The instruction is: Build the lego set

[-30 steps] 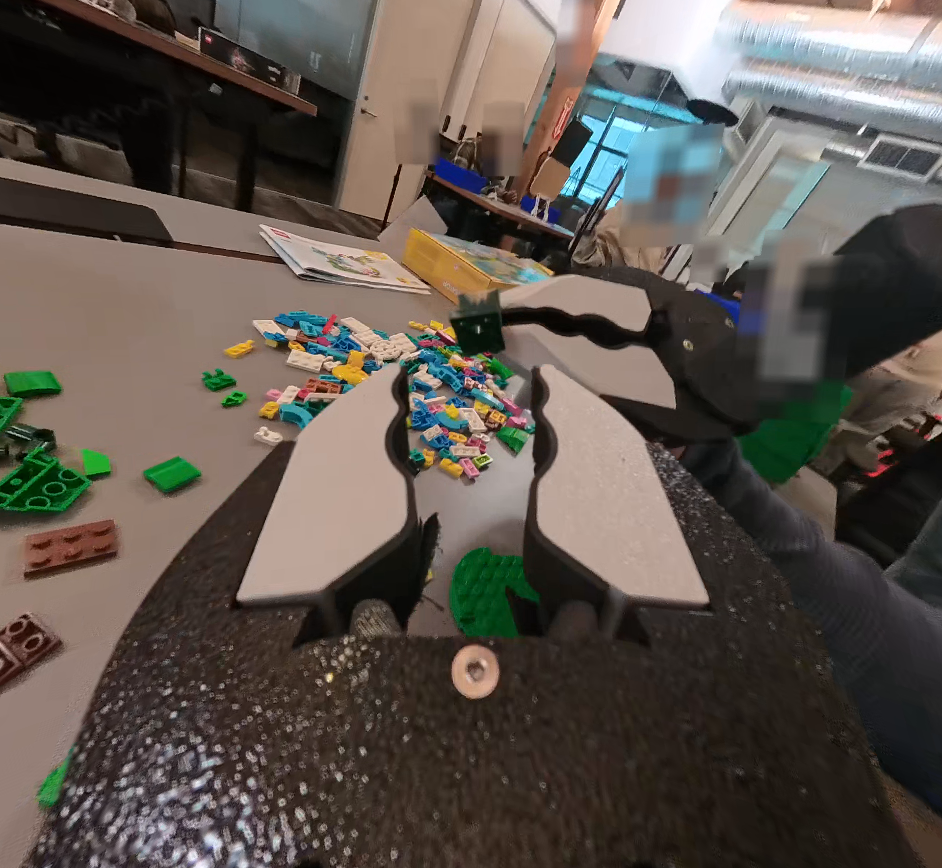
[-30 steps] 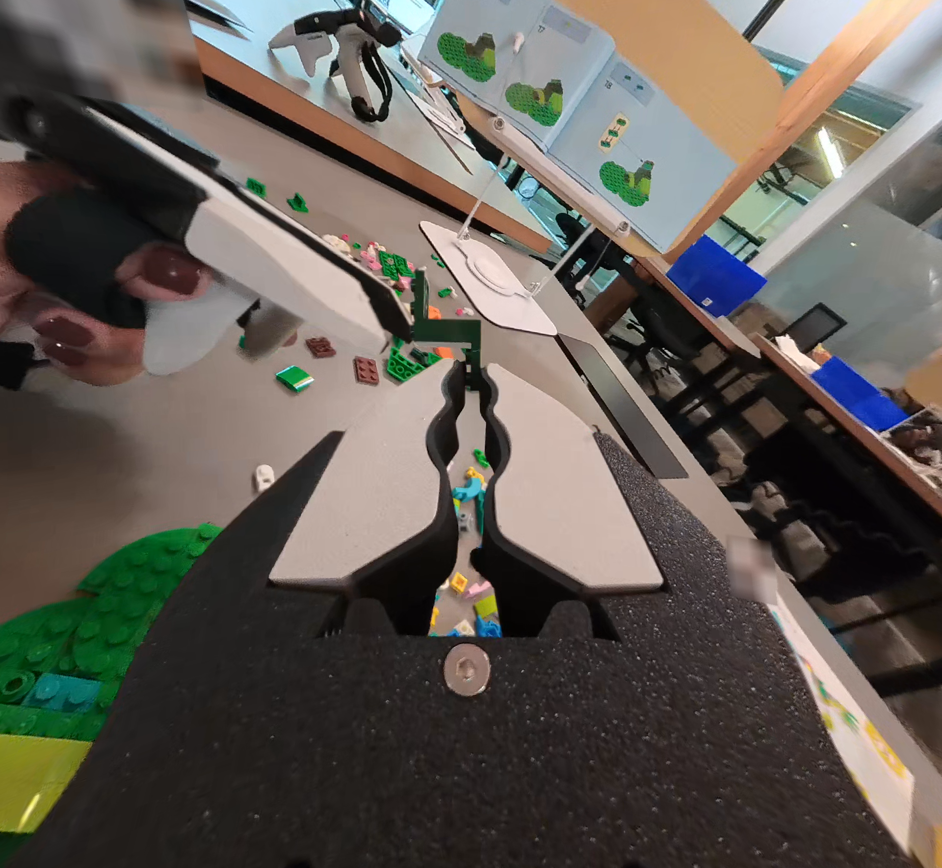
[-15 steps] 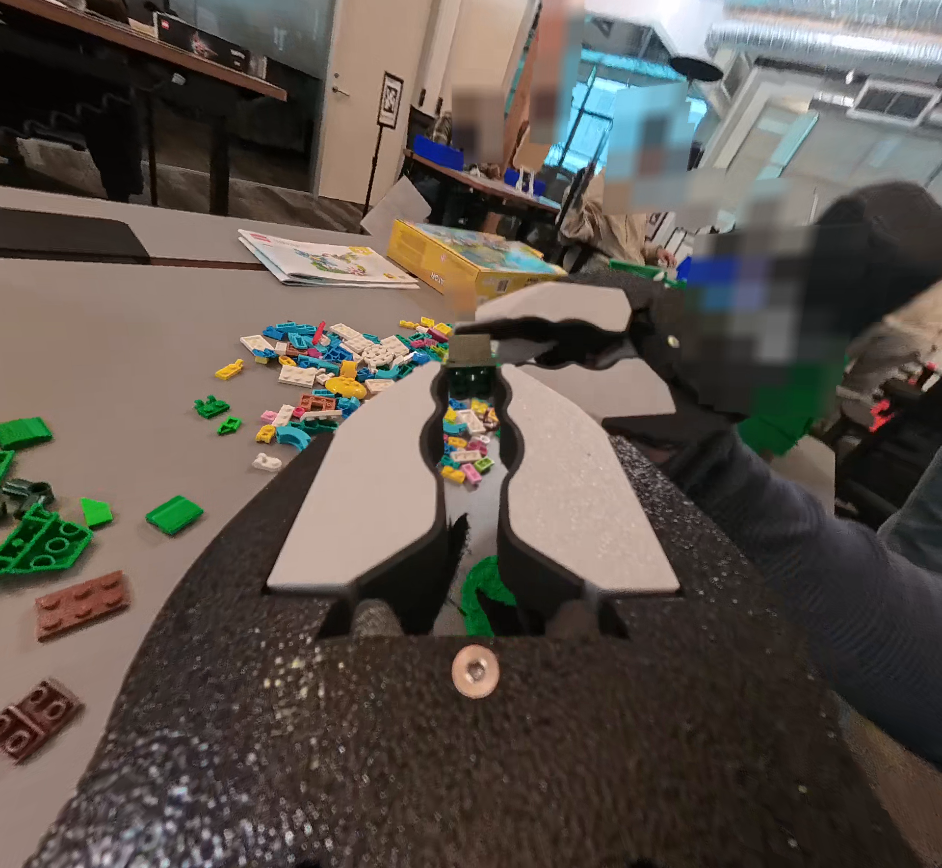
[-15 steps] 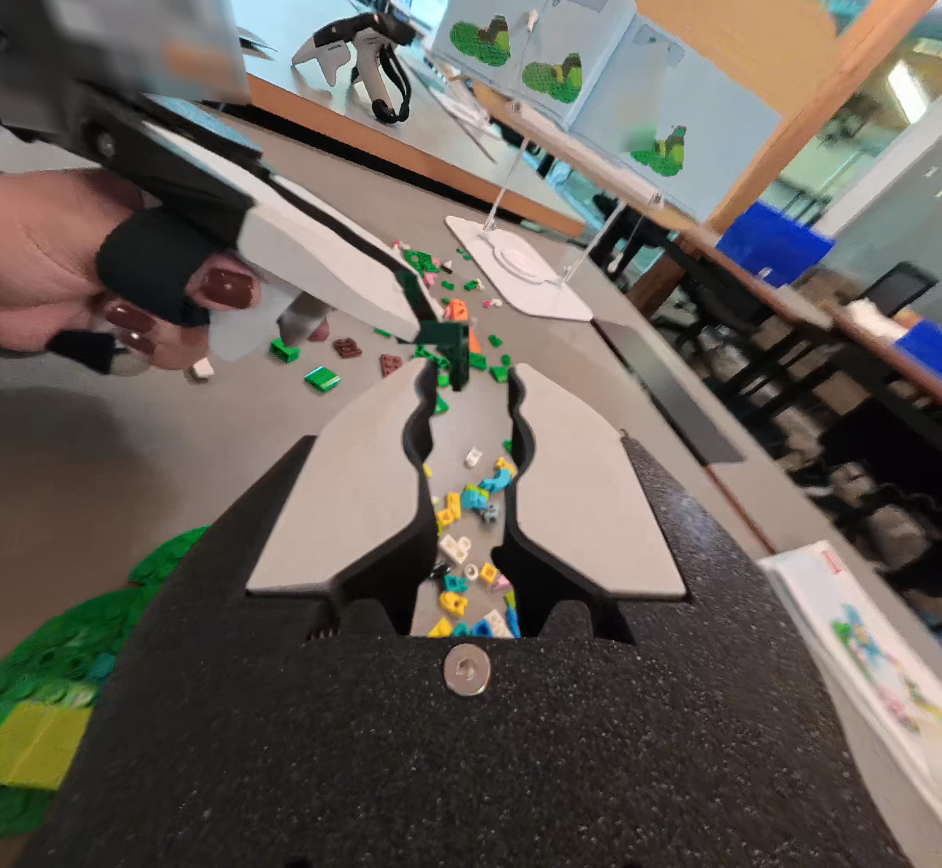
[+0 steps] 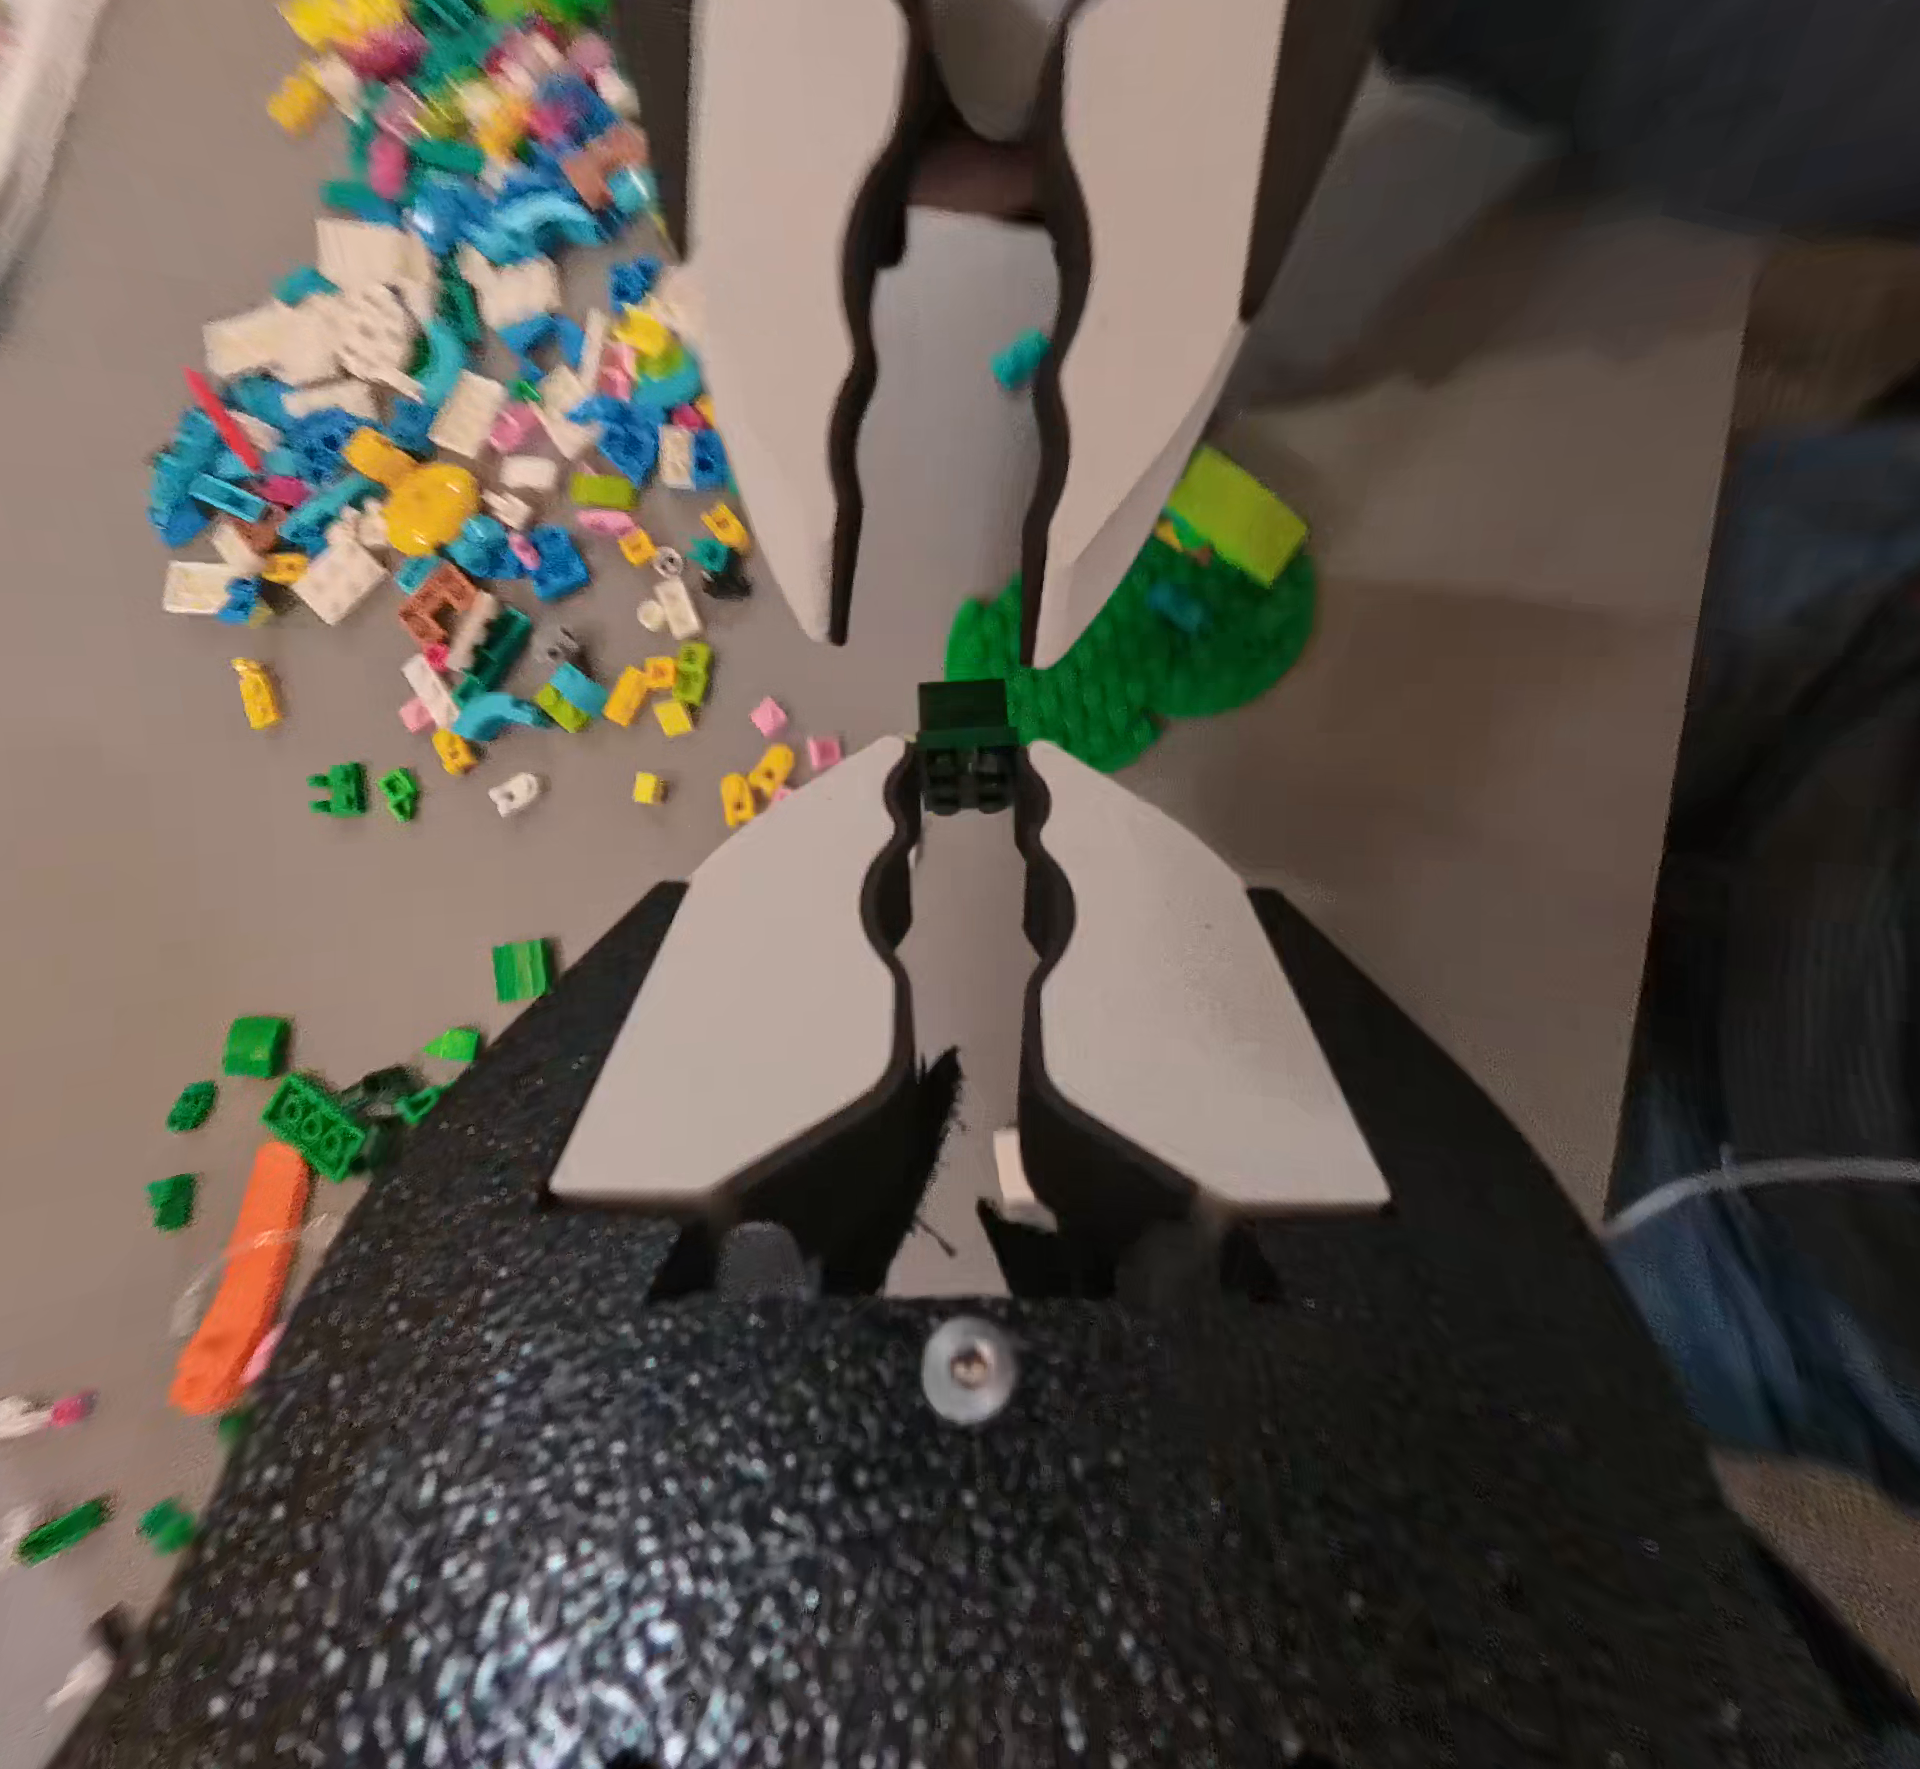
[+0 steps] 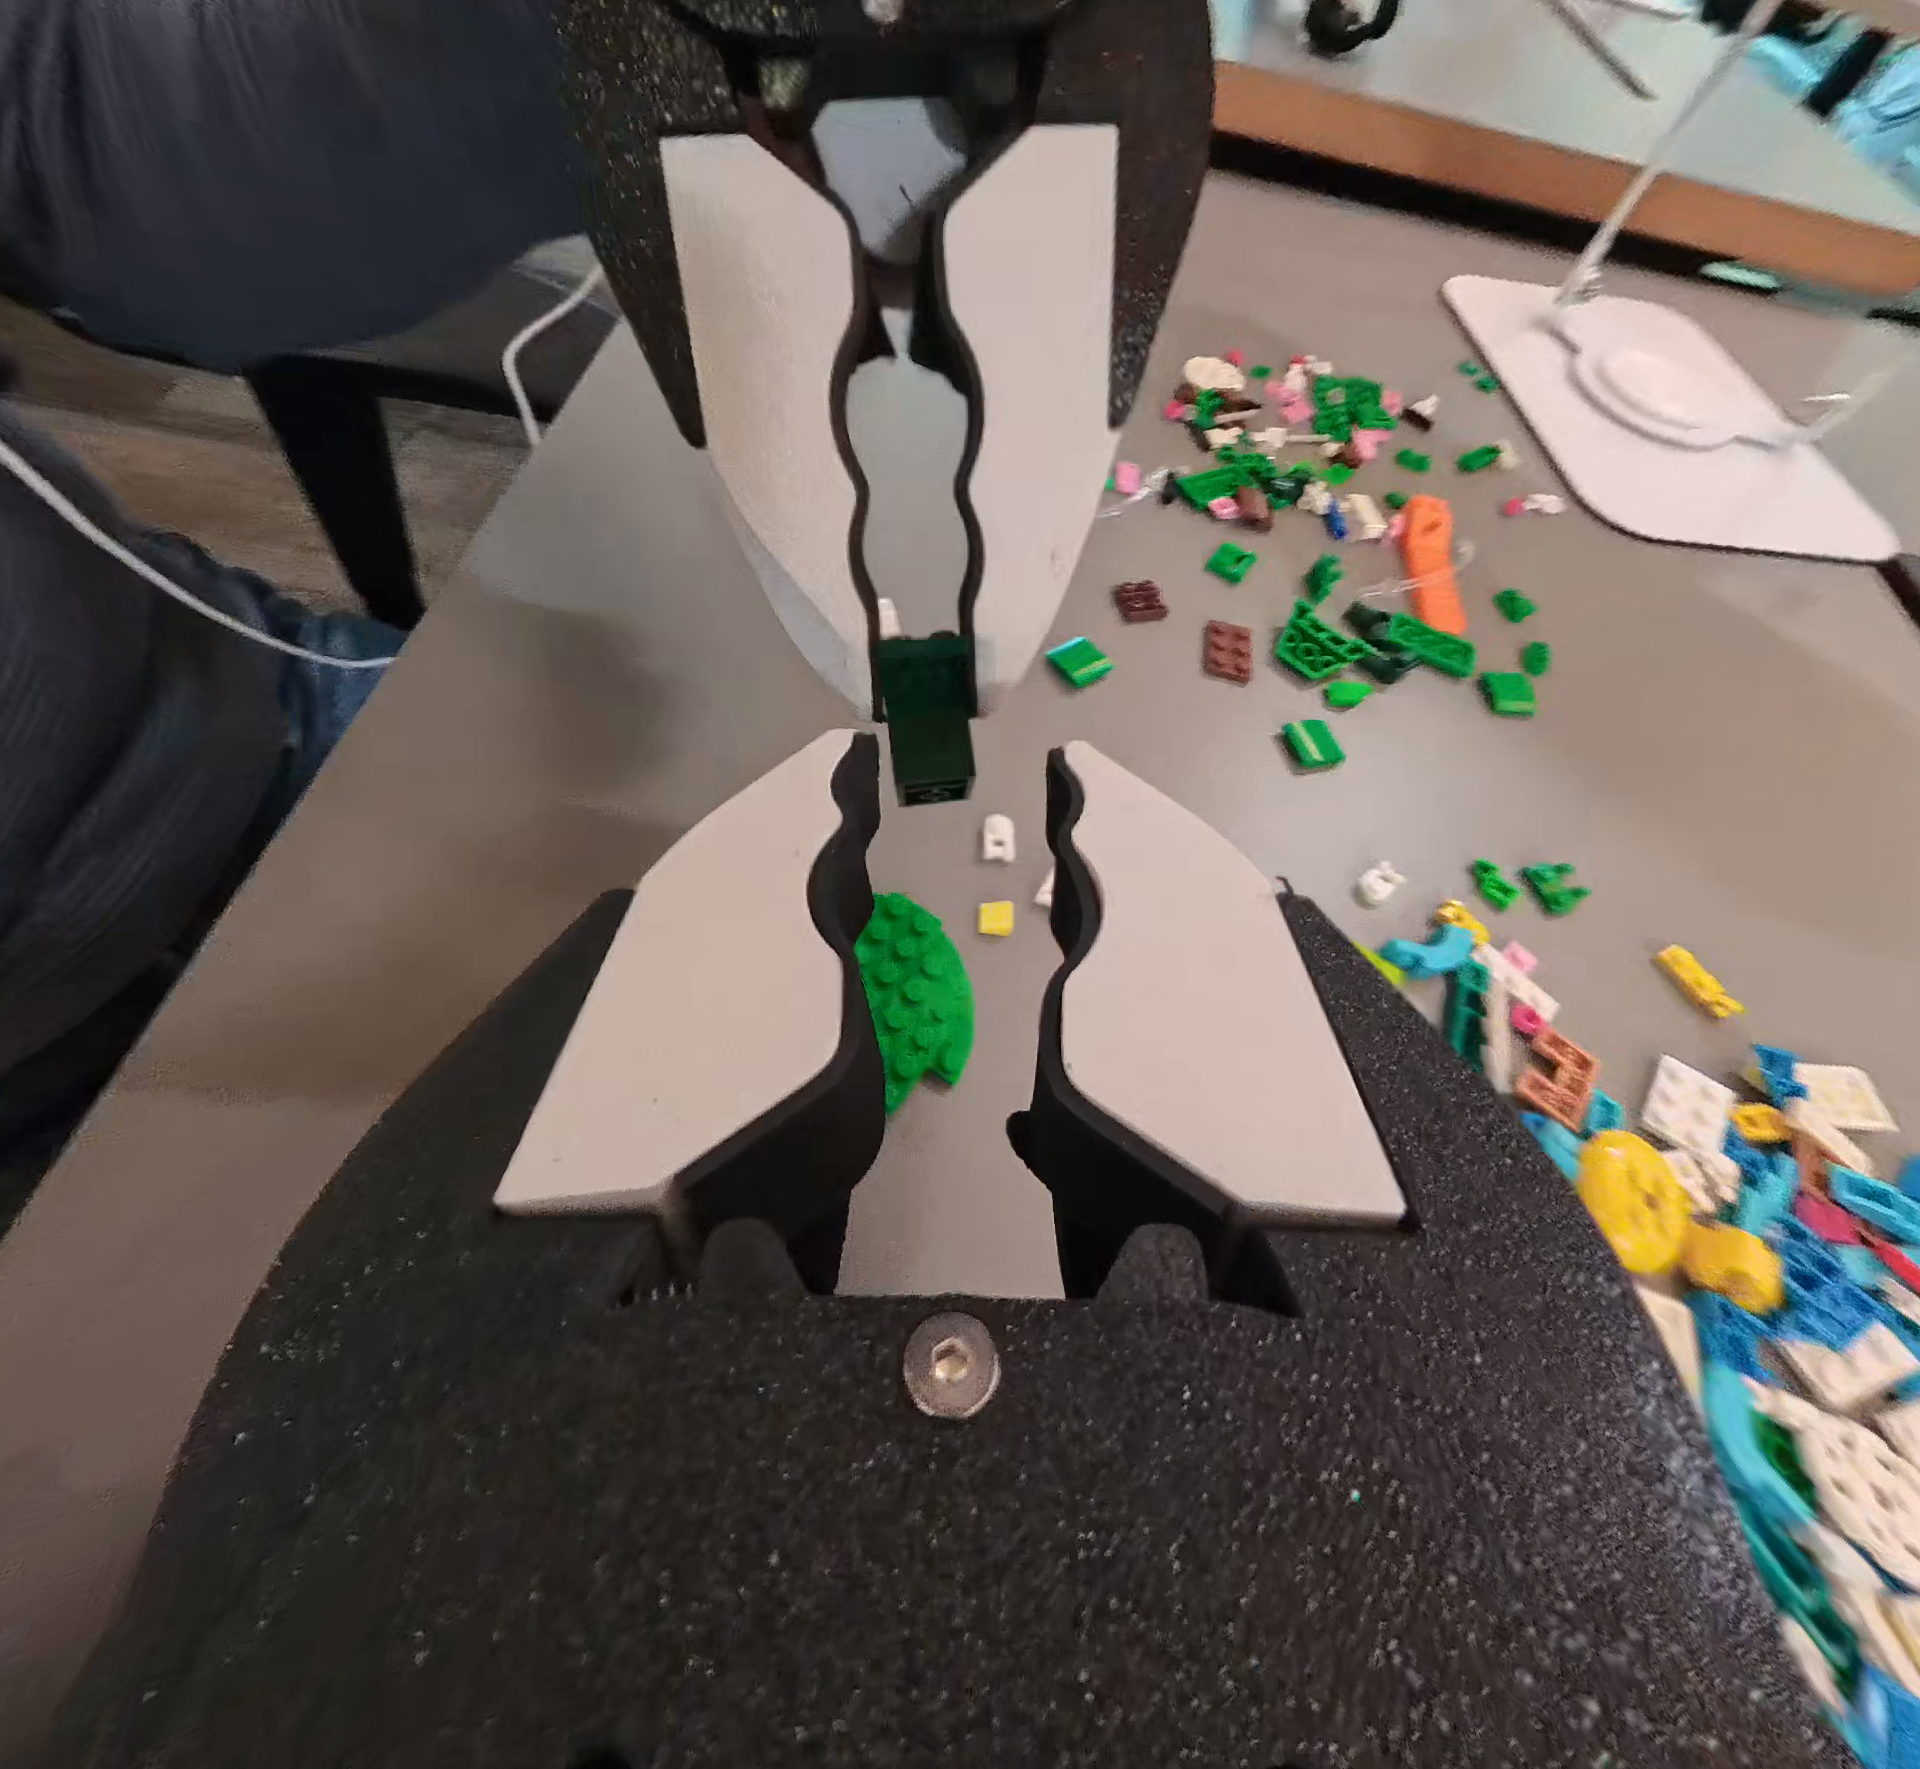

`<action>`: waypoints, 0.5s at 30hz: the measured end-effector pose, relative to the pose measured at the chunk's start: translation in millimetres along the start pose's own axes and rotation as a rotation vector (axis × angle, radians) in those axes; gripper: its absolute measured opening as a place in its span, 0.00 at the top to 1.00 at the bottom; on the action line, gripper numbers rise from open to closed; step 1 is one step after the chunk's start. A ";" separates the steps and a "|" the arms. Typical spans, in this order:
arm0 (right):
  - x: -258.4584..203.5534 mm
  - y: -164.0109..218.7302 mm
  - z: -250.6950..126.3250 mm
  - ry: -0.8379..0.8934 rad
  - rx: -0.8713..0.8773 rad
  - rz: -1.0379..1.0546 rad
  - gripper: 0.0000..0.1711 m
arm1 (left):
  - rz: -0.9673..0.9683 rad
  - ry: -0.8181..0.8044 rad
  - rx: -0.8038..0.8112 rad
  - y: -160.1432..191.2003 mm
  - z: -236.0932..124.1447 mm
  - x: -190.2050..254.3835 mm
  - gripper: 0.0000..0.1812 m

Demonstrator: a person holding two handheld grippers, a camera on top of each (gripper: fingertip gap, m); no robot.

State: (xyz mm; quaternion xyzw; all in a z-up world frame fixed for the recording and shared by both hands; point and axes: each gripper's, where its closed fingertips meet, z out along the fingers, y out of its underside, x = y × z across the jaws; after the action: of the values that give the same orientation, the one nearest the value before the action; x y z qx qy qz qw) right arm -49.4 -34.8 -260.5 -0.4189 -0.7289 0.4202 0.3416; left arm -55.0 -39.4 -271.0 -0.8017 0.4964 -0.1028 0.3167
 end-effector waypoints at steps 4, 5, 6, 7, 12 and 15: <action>-10.6 0.6 5.1 -0.074 -0.008 0.029 0.82 | 0.068 0.019 -0.184 9.7 0.2 8.5 0.91; -10.4 3.5 6.4 -0.070 -0.026 0.024 0.82 | 0.065 0.036 -0.196 9.1 -0.1 10.8 0.91; -10.9 5.6 7.9 -0.072 -0.039 0.022 0.81 | 0.062 0.048 -0.202 8.3 -0.4 12.4 0.91; -11.7 6.4 9.6 -0.077 -0.045 0.024 0.80 | 0.062 0.051 -0.206 7.3 -0.4 12.4 0.91; -17.0 9.6 16.9 -0.110 -0.070 0.026 0.82 | 0.041 0.074 -0.201 2.3 1.2 14.3 0.91; -17.6 11.4 18.4 -0.121 -0.076 0.028 0.90 | 0.022 0.070 -0.176 -2.2 0.8 12.0 0.91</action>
State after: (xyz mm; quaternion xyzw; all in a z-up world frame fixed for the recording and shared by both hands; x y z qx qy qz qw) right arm -54.0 -53.3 -280.9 -0.4157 -0.7575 0.4216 0.2751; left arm -47.2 -48.7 -272.1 -0.8169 0.5230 -0.0833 0.2285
